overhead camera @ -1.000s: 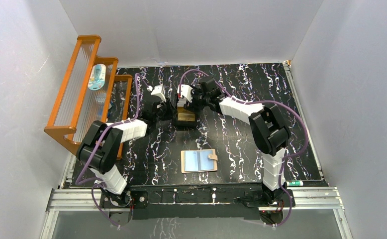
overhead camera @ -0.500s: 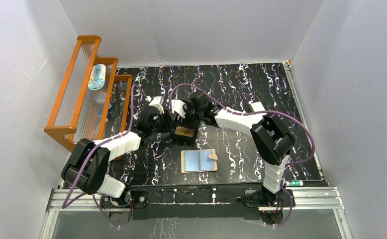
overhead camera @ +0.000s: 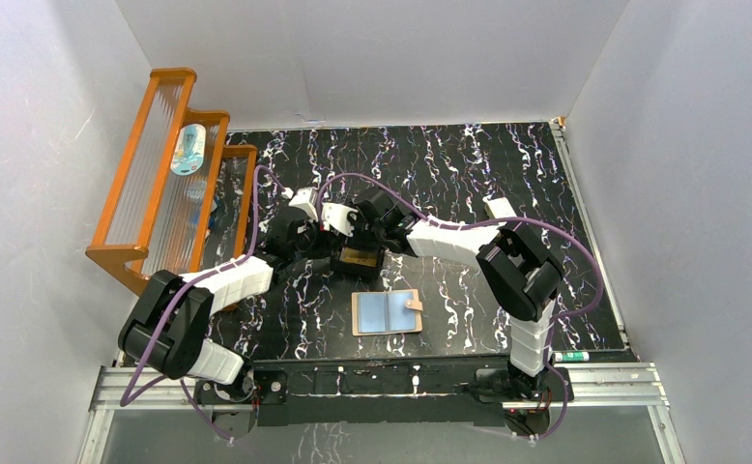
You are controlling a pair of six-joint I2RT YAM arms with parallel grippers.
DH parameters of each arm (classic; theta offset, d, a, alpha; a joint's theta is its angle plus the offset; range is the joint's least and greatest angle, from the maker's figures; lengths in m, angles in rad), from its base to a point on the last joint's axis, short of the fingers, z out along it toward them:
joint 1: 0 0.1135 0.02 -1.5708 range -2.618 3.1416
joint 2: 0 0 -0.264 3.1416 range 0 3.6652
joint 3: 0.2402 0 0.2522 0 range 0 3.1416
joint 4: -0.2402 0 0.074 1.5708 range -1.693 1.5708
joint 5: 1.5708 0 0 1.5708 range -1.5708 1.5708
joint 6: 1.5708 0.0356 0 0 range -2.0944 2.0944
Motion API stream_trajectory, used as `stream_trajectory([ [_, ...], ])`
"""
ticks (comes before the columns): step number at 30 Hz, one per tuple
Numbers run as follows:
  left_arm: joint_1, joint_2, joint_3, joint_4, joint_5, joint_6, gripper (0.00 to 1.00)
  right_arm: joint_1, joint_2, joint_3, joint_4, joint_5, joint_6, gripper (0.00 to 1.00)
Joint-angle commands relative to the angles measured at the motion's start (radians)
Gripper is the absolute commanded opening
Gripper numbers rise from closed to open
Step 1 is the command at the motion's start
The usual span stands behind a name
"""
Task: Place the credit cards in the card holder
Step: Pick up the credit card from the storage box.
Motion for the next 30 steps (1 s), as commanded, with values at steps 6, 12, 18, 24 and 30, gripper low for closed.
stream_trajectory([
  [6, -0.004, -0.088, -0.017, 0.011, 0.051, -0.019, 0.21, -0.021, -0.014, 0.013, 0.064, 0.052, 0.053, 0.39],
  [12, -0.004, -0.091, -0.016, -0.001, 0.042, -0.009, 0.22, -0.047, -0.043, 0.01, 0.051, 0.027, 0.084, 0.26],
  [18, -0.002, -0.087, -0.009, -0.007, 0.036, -0.002, 0.22, -0.056, -0.068, 0.003, 0.039, 0.007, 0.087, 0.13],
  [24, -0.004, -0.072, 0.018, -0.05, -0.01, -0.009, 0.22, -0.061, -0.084, 0.016, 0.015, -0.034, 0.094, 0.01],
  [30, -0.003, -0.036, 0.073, -0.109, -0.083, -0.022, 0.19, -0.065, -0.1, 0.041, -0.008, -0.062, 0.096, 0.0],
])
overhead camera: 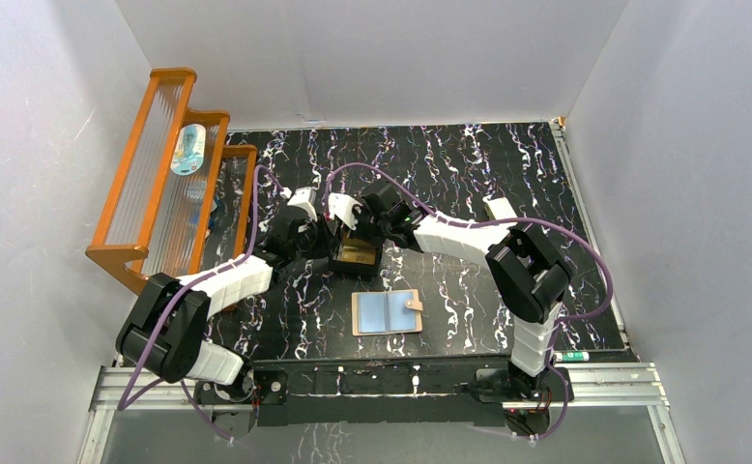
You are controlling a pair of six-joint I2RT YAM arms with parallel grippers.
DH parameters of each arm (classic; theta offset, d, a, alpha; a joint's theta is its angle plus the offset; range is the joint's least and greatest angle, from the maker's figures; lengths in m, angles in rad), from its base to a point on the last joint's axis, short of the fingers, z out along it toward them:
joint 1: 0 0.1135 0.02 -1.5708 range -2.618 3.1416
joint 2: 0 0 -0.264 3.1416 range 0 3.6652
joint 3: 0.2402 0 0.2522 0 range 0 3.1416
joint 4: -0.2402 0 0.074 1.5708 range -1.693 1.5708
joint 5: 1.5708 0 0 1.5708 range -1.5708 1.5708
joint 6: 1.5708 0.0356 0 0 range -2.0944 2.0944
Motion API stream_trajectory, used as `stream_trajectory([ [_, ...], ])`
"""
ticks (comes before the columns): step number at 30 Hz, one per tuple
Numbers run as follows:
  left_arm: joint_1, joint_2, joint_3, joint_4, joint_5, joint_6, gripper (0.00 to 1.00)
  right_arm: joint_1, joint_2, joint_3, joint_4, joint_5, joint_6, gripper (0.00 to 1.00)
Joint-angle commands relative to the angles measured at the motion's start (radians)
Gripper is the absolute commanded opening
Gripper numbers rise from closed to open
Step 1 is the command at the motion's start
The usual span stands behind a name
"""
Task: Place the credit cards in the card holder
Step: Pick up the credit card from the storage box.
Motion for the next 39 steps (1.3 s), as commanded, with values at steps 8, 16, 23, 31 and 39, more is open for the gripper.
stream_trajectory([
  [8, -0.003, 0.005, 0.087, -0.065, -0.038, -0.021, 0.2, -0.045, -0.048, 0.048, -0.004, 0.041, -0.038, 0.09],
  [16, -0.003, 0.008, 0.083, -0.063, -0.03, -0.024, 0.22, -0.048, -0.061, 0.075, -0.003, 0.015, -0.025, 0.12],
  [23, -0.003, 0.009, 0.078, -0.059, -0.031, -0.031, 0.24, -0.051, -0.051, 0.104, -0.042, -0.006, -0.035, 0.0],
  [31, -0.003, 0.011, 0.078, -0.064, -0.034, -0.038, 0.25, -0.054, -0.048, 0.099, -0.067, -0.05, -0.046, 0.0],
  [39, -0.003, 0.007, 0.075, -0.061, -0.031, -0.045, 0.25, -0.057, -0.042, 0.105, -0.083, -0.082, -0.058, 0.02],
])
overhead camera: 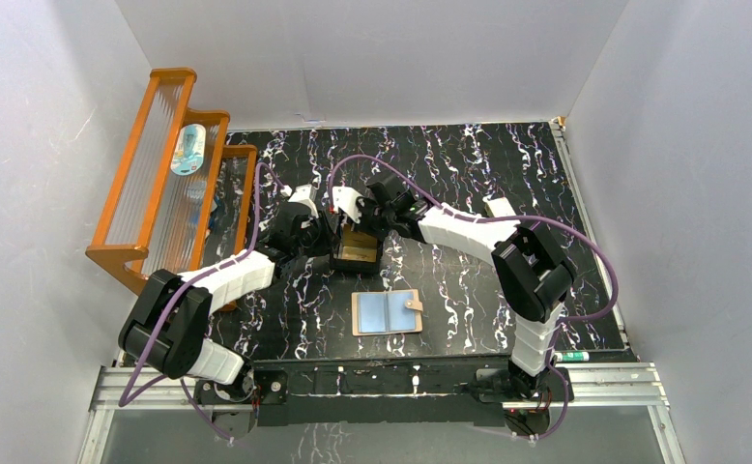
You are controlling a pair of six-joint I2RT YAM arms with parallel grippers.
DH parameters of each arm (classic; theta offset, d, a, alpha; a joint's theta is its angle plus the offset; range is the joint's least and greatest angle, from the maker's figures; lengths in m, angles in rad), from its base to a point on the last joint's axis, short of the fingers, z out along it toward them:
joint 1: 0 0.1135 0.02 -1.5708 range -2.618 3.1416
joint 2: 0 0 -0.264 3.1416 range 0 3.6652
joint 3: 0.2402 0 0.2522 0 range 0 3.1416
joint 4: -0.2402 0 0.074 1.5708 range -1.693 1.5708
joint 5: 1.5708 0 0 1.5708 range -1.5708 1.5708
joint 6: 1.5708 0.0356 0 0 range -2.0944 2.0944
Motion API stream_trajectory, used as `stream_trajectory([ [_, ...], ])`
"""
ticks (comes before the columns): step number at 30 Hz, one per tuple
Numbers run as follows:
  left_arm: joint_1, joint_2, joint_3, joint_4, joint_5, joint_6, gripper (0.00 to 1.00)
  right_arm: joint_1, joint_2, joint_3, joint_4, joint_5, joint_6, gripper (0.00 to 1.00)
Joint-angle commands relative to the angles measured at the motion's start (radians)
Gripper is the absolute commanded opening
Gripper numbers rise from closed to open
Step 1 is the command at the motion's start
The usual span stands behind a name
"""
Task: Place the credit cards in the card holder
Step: Pick up the credit card from the storage box.
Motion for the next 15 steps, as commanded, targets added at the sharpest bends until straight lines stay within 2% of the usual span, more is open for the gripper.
stream_trajectory([
  [1, 0.003, -0.015, 0.027, -0.003, -0.001, -0.015, 0.25, -0.02, -0.033, 0.055, -0.011, 0.002, -0.03, 0.0],
  [15, 0.003, -0.012, 0.045, -0.037, -0.021, -0.029, 0.27, -0.023, -0.057, 0.119, -0.053, -0.055, 0.014, 0.0],
])
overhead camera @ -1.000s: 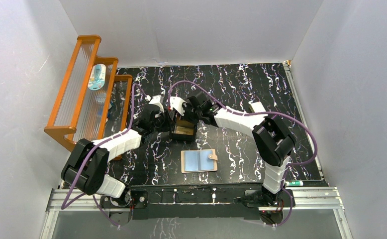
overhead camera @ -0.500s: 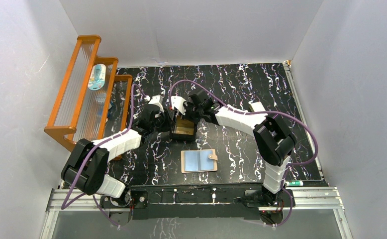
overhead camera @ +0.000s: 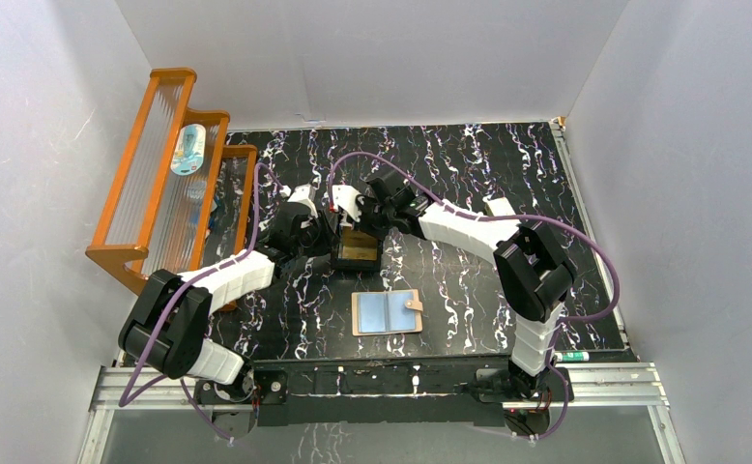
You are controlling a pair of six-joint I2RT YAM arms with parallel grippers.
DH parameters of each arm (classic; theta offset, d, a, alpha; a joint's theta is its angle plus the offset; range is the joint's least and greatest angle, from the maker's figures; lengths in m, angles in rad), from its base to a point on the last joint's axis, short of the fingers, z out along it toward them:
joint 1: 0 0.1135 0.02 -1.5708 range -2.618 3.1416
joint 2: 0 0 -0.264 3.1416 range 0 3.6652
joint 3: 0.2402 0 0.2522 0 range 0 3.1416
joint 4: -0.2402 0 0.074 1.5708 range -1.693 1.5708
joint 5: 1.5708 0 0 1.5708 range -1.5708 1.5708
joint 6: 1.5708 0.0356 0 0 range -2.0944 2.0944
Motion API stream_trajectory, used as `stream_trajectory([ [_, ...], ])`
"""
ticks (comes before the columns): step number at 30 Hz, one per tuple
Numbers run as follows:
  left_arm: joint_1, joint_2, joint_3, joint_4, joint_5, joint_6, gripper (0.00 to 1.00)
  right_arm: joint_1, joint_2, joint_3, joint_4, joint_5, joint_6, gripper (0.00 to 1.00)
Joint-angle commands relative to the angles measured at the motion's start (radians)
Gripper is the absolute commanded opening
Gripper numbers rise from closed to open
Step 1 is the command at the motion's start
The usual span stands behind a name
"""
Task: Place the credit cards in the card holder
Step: Pick up the credit card from the storage box.
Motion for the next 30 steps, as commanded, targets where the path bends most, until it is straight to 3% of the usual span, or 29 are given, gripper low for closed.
stream_trajectory([
  [1, 0.003, -0.01, 0.051, -0.04, -0.025, -0.018, 0.28, -0.015, -0.068, 0.072, 0.027, -0.006, 0.047, 0.0],
  [6, 0.004, 0.0, 0.107, -0.096, -0.043, -0.054, 0.33, -0.021, -0.106, 0.069, 0.068, 0.081, 0.215, 0.0],
  [11, 0.004, -0.035, 0.154, -0.166, -0.076, -0.093, 0.37, -0.021, -0.273, -0.053, 0.17, 0.131, 0.395, 0.0],
  [16, 0.004, -0.086, 0.187, -0.253, -0.072, -0.104, 0.41, -0.02, -0.427, -0.165, 0.208, 0.255, 0.689, 0.0],
  [21, 0.004, -0.118, 0.229, -0.359, -0.042, -0.097, 0.41, -0.019, -0.538, -0.274, 0.136, 0.235, 0.947, 0.0],
  [26, 0.004, -0.148, 0.224, -0.435, -0.015, -0.075, 0.39, -0.014, -0.631, -0.397, 0.094, 0.121, 1.142, 0.0],
  [30, 0.003, -0.184, 0.207, -0.481, 0.088, -0.048, 0.34, 0.008, -0.704, -0.516, 0.095, 0.09, 1.253, 0.0],
])
